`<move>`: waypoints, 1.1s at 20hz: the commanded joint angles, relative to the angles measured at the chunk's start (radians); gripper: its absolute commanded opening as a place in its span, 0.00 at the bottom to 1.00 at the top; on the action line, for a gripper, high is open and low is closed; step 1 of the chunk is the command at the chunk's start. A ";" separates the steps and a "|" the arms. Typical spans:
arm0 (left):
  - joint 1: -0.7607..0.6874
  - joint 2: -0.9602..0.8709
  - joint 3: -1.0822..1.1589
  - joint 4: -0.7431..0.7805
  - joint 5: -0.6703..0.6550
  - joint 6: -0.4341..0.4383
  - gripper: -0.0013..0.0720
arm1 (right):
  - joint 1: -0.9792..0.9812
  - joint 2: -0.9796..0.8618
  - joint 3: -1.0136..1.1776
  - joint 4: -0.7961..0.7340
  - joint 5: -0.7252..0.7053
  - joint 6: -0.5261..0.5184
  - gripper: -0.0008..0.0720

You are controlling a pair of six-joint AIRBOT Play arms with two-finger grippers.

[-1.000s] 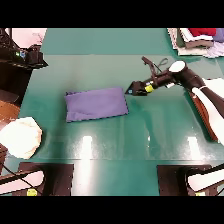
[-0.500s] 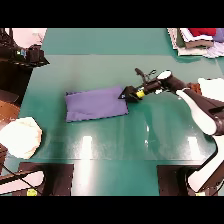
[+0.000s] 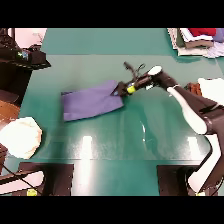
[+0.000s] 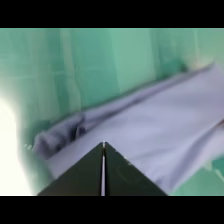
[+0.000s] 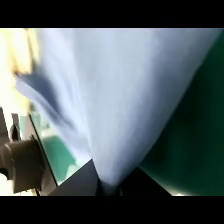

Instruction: Fold the shirts.

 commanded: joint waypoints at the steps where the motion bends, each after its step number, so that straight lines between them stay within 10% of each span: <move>1: -0.069 0.000 0.000 -0.004 -0.016 0.001 0.05 | -0.122 0.111 0.024 -0.063 0.005 0.050 0.04; 12: -0.423 0.000 0.000 -0.005 0.218 -0.001 0.05 | -0.838 0.381 0.024 -0.320 0.006 0.135 0.04; 22: -0.471 0.000 0.000 -0.005 0.234 -0.002 0.05 | -0.993 0.344 0.114 -0.306 -0.186 0.086 0.04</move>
